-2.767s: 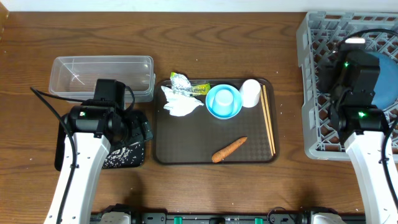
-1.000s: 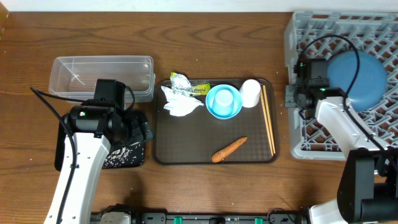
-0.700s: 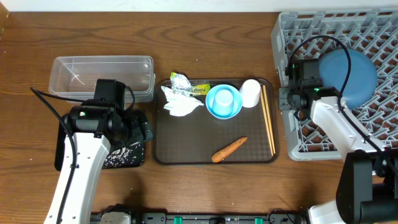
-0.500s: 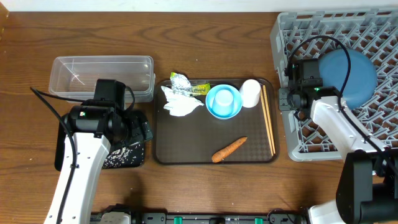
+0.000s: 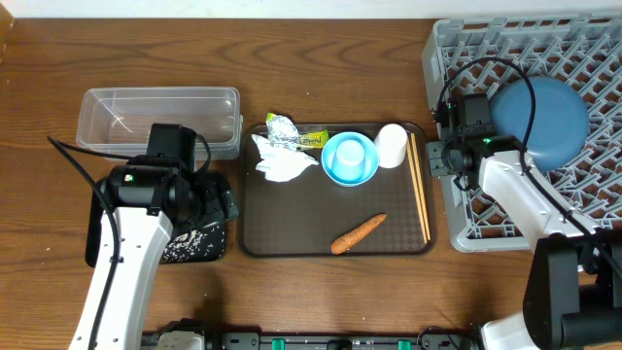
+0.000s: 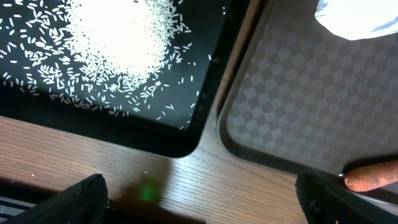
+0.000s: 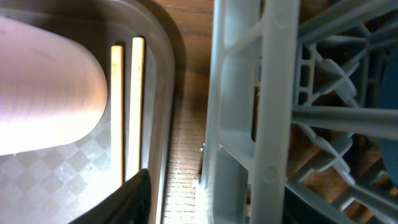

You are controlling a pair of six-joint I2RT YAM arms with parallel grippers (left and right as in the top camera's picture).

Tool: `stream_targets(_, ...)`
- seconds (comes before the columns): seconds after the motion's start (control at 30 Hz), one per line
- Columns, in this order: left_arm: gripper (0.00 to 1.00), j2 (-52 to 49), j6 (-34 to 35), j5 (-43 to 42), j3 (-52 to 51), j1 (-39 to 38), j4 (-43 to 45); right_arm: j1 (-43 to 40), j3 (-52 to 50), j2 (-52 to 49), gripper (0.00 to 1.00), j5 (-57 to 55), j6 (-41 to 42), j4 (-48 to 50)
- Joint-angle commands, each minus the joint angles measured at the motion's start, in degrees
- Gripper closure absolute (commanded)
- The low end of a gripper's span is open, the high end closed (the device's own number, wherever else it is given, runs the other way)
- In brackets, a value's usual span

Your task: Sort waste into correct bins and load items into the dishwasher rack

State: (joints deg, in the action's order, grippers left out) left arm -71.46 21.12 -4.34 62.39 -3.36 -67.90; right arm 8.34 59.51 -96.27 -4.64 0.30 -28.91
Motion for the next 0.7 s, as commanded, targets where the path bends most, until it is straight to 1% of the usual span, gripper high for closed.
stream_targets(0.0, 0.01, 0.5, -0.1, 0.2, 0.7, 0.3, -0.2, 0.7, 1.7, 2.4, 0.44, 0.1, -0.6, -0.1)
stream_targets(0.13, 0.01, 0.5, -0.1, 0.2, 0.7, 0.3, -0.2, 0.7, 4.0, 6.7, 0.36, 0.1, -0.6, -0.5)
stream_targets(0.33, 0.00, 0.5, -0.1, 0.2, 0.7, 0.3, -0.2, 0.7, 5.6, 15.5, 0.34, 0.8, -0.6, -0.5)
stream_targets(0.5, 0.00, 0.5, -0.1, 0.2, 0.7, 0.3, -0.2, 1.3, 5.6, 22.8, 0.35, 9.9, -0.4, -2.2)
stream_targets(0.67, 0.00, 0.5, -0.1, 0.2, 0.7, 0.3, -0.2, 3.1, 5.6, 25.6, 0.36, 18.0, 4.3, -4.9)
